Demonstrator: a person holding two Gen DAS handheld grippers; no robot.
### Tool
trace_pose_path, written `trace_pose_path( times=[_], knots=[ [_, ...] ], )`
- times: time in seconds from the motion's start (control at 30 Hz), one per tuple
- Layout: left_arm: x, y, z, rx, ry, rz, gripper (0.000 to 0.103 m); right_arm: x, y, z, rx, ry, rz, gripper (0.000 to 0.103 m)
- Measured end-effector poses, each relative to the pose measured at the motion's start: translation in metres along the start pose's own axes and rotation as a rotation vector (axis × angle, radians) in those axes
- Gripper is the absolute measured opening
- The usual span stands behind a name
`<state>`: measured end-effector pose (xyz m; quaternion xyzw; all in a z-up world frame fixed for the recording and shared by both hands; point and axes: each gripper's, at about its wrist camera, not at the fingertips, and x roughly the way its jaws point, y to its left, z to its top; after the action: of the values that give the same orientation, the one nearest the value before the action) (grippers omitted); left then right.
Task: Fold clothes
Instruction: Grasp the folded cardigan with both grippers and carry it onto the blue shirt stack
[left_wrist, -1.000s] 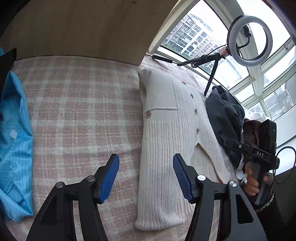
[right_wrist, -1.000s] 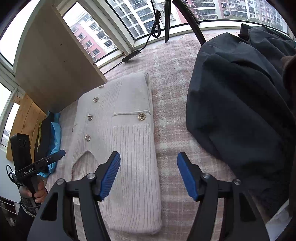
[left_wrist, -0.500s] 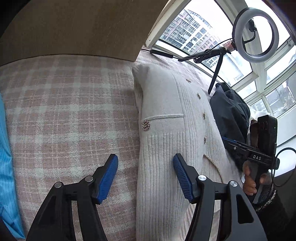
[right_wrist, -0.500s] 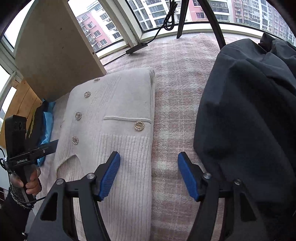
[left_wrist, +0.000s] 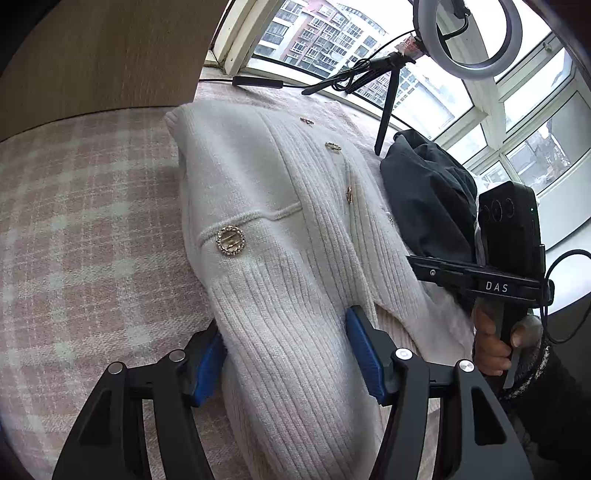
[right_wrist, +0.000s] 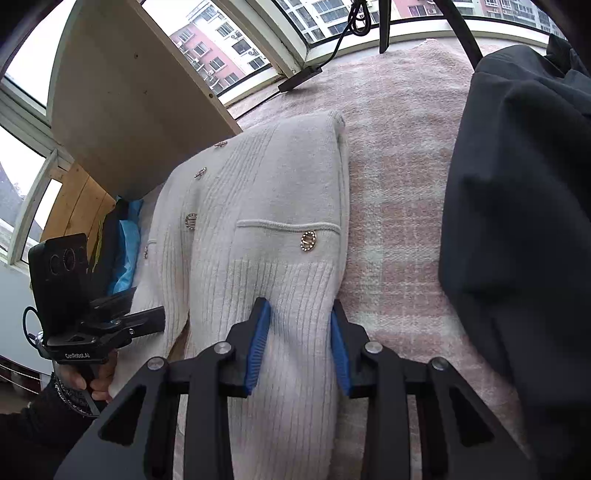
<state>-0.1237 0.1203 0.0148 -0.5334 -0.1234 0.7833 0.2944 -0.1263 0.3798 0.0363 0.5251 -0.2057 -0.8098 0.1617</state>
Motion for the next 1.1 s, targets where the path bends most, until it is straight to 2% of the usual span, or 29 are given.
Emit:
trace_pose_path(
  times=[0.07,0.13,0.23,0.3,0.43,0.47,0.5,0.57,0.67,0.77,0.9,1.0,1.1],
  knots=[
    [0.0,0.005,0.001,-0.031,0.006,-0.032,0.049,0.0,-0.002,0.001,0.021,0.007,0.031,0.033],
    [0.001,0.007,0.001,-0.041,0.007,-0.042,0.045,0.001,-0.006,0.002,0.052,0.017,0.068,0.032],
    [0.001,0.007,0.001,-0.046,0.008,-0.048,0.045,-0.001,-0.011,0.003,0.085,0.037,0.089,0.032],
    [0.001,0.009,0.001,-0.055,0.007,-0.056,0.045,-0.004,-0.015,0.003,0.11,0.048,0.099,0.037],
    [0.001,0.008,-0.001,-0.058,-0.005,-0.062,0.044,-0.001,-0.012,-0.003,0.117,0.028,0.145,0.036],
    [0.002,0.006,-0.001,-0.052,-0.008,-0.057,0.04,0.001,-0.008,-0.002,0.114,0.027,0.156,0.026],
    [0.001,0.004,-0.002,-0.048,-0.012,-0.055,0.038,0.003,-0.005,-0.002,0.111,0.026,0.166,0.023],
    [-0.003,-0.001,-0.001,-0.047,-0.024,-0.067,0.032,0.001,0.005,-0.001,0.096,0.015,0.193,0.019],
    [-0.015,-0.009,0.003,-0.047,-0.05,-0.104,0.03,-0.013,0.02,0.001,0.084,-0.022,0.246,0.017],
    [-0.025,-0.022,0.009,-0.029,-0.077,-0.109,0.03,-0.028,0.041,0.002,0.057,-0.057,0.281,0.016],
    [-0.036,-0.034,0.013,0.004,-0.103,-0.086,0.03,-0.041,0.067,0.002,0.005,-0.079,0.256,0.015],
    [-0.043,-0.031,0.012,-0.014,-0.109,-0.09,0.03,-0.044,0.067,0.002,0.041,-0.078,0.266,0.015],
    [-0.054,-0.033,0.01,-0.018,-0.123,-0.087,0.03,-0.051,0.084,0.0,0.015,-0.089,0.254,0.015]
  ],
)
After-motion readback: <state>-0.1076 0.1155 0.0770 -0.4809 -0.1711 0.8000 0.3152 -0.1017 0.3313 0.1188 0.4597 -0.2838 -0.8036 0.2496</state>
